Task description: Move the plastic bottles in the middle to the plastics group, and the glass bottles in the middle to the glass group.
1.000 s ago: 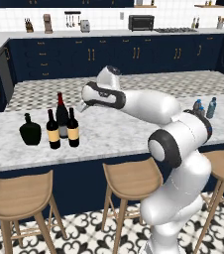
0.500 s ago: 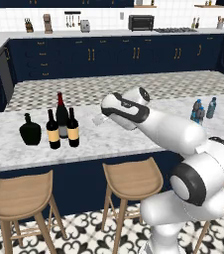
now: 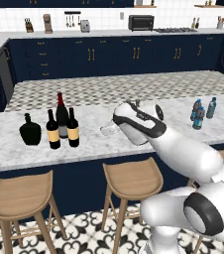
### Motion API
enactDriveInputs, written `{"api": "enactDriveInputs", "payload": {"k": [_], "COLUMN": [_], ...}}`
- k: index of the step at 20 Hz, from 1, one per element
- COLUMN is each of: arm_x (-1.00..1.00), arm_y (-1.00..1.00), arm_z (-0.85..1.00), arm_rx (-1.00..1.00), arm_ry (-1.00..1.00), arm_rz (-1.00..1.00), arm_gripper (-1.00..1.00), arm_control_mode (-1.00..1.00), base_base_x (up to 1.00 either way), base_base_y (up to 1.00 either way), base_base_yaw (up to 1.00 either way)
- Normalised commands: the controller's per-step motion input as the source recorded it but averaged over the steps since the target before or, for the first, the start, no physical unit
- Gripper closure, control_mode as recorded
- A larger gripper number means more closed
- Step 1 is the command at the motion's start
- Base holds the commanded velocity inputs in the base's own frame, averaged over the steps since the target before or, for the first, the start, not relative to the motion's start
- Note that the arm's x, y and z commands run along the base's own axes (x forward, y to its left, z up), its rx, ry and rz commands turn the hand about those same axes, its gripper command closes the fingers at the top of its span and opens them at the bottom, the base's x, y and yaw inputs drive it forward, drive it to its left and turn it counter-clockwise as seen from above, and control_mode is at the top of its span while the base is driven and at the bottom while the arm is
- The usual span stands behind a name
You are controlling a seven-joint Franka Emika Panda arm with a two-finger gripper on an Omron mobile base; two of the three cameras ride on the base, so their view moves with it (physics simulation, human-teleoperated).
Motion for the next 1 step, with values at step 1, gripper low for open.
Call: {"api": "enactDriveInputs", "payload": {"k": [1], "arm_x": [-0.09], "arm_y": [-0.08], "arm_z": [0.0], "arm_rx": [0.0], "arm_ry": [0.0], "arm_rz": [0.0], "arm_gripper": [-1.0], "arm_control_mode": [-1.0], "base_base_x": [0.0], "base_base_y": [0.0], "base_base_yaw": [0.0]}}
